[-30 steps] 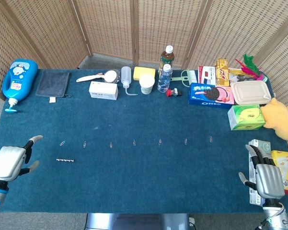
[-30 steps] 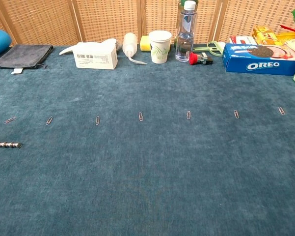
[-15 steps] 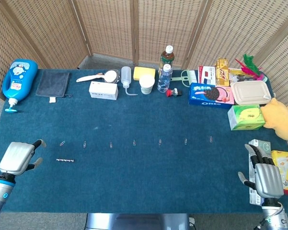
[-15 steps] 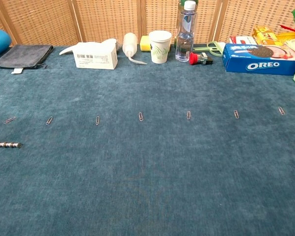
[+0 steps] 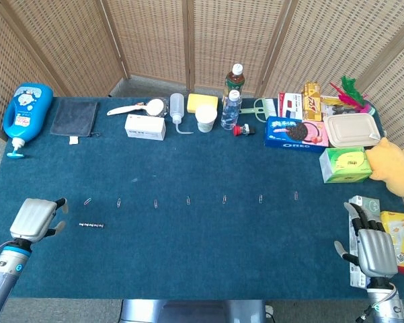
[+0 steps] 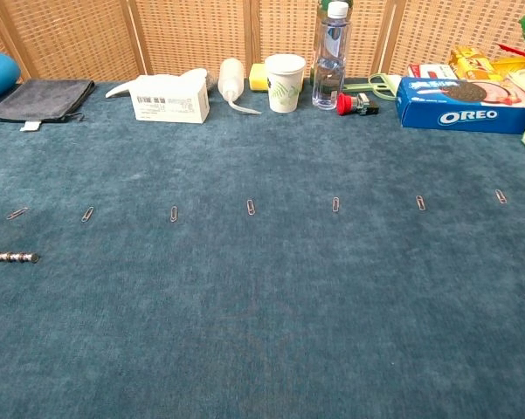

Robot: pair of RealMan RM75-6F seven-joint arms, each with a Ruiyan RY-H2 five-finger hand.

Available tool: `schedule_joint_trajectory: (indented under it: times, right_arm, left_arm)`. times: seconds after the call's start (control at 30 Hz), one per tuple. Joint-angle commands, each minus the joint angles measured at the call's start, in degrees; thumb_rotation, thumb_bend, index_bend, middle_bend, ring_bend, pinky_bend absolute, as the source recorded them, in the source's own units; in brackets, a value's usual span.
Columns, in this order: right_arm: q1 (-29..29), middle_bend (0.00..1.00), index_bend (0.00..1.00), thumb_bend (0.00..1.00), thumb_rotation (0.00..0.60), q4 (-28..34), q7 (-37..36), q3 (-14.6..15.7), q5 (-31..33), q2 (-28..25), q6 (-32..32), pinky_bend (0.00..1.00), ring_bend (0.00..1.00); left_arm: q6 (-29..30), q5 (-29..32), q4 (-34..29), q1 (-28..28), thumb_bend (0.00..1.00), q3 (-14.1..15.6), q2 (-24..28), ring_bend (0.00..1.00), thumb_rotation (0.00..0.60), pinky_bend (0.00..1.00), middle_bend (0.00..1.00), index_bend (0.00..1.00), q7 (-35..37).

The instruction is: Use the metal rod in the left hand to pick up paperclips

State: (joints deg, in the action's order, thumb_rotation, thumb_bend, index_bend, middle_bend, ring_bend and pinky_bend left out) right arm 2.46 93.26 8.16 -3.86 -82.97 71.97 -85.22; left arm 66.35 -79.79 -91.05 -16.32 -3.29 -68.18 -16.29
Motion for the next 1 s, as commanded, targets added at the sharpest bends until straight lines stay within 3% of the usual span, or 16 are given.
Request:
schedule_joint_trajectory:
  times: [0.03,0.37,0.63,1.0]
  right_arm:
    - [0.0,0.16,0.11,0.27,0.6,-0.1,0.0,0.0,0.1,0.0,0.0,0.25,0.13]
    - [0.0,0.16,0.11,0.27,0.6,0.0,0.3,-0.1,0.4,0.0,0.0,0.25,0.14]
    - [-0.2,0.17,0.11,0.27,0.6,0.2,0.6,-0.2,0.9,0.0,0.1,0.25,0.14]
    - [-0.3,0.17,0.11,0.27,0.6,-0.3,0.2,-0.3,1.3,0.2,0.2,0.25,0.14]
  left_arm:
    - [-1.3,0.9,1.4,-0.7,0.47,0.2,-1.1,1.0,0.6,1.0,1.0,0.5,0.2]
    - [-5.7,3.7,5.6,-2.9,0.51,1.0,-4.6,1.0,0.6,1.0,1.0,0.49,-0.4]
    - [-7.4,5.0,6.8,-4.1,0.63,1.3,-5.6,1.0,0.6,1.0,1.0,0.49,-0.8]
    - [-7.9,5.4,7.0,-4.7,0.62,2.3,-6.5,1.0,0.6,1.0,1.0,0.49,-1.1]
